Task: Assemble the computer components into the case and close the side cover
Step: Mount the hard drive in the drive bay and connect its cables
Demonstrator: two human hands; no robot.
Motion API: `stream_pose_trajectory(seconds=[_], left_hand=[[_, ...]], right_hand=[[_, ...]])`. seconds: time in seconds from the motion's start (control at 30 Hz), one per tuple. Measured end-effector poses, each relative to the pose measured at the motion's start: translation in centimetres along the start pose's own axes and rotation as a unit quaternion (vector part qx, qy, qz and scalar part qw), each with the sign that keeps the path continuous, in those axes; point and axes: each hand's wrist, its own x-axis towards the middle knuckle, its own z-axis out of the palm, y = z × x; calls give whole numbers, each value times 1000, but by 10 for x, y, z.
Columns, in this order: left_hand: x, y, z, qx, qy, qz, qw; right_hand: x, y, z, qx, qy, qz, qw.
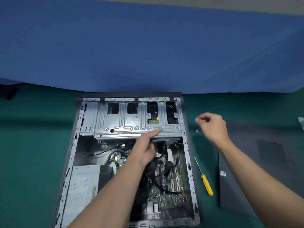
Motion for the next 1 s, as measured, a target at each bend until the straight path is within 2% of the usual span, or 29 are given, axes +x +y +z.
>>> stream_pose_trajectory(seconds=[0.13, 0.3, 0.5, 0.6, 0.7, 0.8, 0.87, 1.0], left_hand=[[-1, 0, 2, 19, 6, 15, 1000], [6, -1, -3, 28, 14, 28, 999], [3, -4, 3, 29, 21, 40, 999], [3, -5, 2, 22, 27, 43, 998], [4, -5, 1, 26, 19, 53, 998], [5, -5, -1, 31, 0, 58, 998], [6, -4, -3, 30, -13, 52, 998], [7, -3, -3, 45, -32, 43, 998]], right_hand=[[-25, 78, 2, -125, -88, 87, 984], [-64, 137, 22, -263, -200, 162, 930], [-82, 153, 37, -323, -170, 113, 924], [-68, 130, 27, -212, -134, 92, 964], [-48, 86, 8, -65, -75, 11, 995], [-31, 29, -16, 18, 7, -75, 997], [-23, -10, -30, 51, 33, -117, 991], [-14, -69, -39, 58, -17, -172, 983]])
